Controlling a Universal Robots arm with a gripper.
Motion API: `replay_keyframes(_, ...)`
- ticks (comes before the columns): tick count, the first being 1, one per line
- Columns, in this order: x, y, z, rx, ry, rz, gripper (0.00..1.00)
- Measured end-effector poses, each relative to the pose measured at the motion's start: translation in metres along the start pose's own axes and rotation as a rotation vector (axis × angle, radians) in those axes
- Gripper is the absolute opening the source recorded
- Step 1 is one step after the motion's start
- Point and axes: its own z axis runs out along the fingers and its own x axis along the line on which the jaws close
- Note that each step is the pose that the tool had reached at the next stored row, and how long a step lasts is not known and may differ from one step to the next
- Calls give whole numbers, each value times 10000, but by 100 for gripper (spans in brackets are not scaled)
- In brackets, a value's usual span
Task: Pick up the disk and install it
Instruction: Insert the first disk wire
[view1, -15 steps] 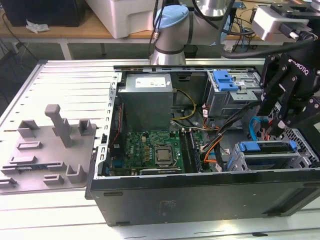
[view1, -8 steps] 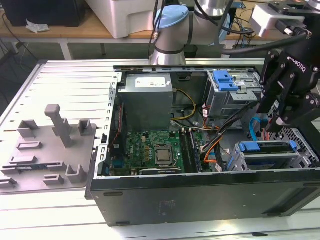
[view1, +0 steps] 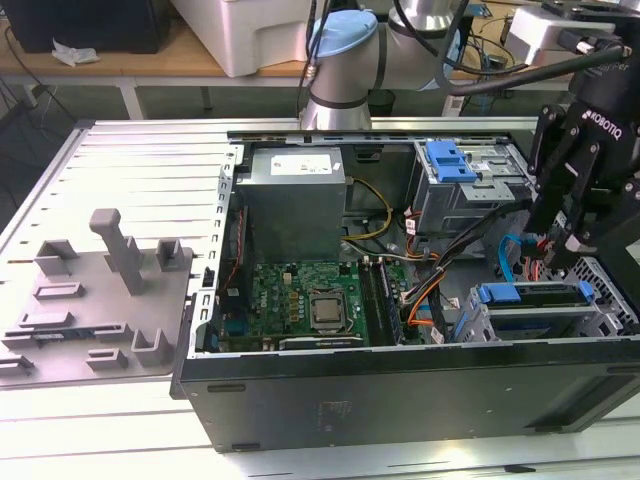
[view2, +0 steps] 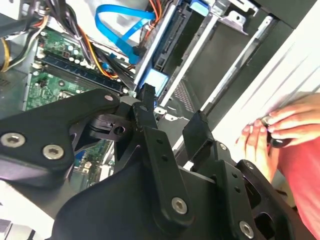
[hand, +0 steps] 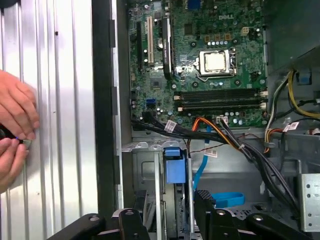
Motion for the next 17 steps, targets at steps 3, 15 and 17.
replay_keyframes(3,-60,-25,-8,6,148,22,51)
replay_keyframes(15,-239,-173,-36,-8,479,211,51)
replay_keyframes(17,-255,-209,-35,-41,472,436,51)
